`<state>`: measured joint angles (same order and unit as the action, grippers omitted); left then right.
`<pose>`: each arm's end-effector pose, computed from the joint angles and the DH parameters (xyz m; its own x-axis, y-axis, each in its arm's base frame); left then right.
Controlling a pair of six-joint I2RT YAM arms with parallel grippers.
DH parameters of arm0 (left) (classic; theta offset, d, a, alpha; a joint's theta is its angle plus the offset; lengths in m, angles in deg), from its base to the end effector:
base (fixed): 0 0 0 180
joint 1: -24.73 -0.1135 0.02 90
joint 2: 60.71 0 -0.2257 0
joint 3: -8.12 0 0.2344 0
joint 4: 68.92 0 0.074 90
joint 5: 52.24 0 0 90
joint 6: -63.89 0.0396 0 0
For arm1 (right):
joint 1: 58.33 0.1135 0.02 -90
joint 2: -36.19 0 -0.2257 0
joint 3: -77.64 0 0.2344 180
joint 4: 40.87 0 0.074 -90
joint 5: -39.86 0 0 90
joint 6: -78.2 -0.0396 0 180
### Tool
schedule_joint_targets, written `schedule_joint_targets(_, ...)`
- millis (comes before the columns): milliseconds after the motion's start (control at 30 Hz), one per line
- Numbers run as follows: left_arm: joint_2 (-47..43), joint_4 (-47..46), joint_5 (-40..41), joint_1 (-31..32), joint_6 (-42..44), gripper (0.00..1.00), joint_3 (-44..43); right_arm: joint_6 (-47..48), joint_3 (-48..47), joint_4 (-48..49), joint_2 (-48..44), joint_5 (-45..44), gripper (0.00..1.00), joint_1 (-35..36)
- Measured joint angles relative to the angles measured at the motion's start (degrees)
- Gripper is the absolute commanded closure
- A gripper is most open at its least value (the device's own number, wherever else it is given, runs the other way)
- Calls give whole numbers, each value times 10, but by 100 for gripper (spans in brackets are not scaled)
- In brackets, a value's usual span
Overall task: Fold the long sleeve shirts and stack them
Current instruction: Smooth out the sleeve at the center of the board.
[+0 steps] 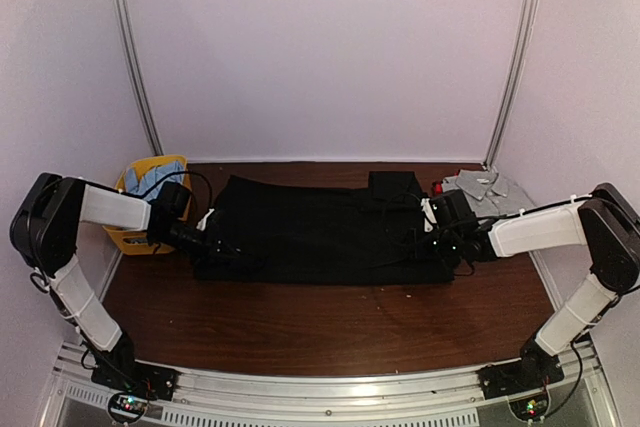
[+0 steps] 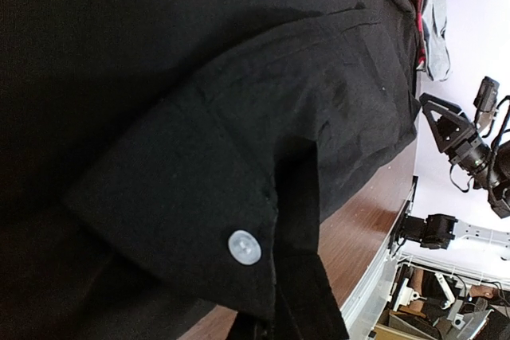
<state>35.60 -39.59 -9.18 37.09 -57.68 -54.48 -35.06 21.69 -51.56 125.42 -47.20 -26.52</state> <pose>0.2728 -0.0894 0.1177 -0.9877 -0.1495 -0.0453 -0.0556 0.6077 -0.7922 0.2493 0.1570 0.1317 -0.7623 -0.0088 -0.6471 -0.2795 0.9063 0.3169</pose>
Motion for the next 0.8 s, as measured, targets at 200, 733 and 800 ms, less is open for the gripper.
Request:
schedule_joint_targets(200, 15, -7, 8, 0, 6, 80, 0, 4, 0, 4, 21, 0, 54, 0)
schedule_joint_targets(733, 18, 74, 185, 0, 68, 78, -57, 11, 14, -10, 38, -74, 55, 0)
schedule_joint_targets(800, 9, 84, 216, 0, 70, 78, -56, 11, 16, -12, 38, -80, 55, 0)
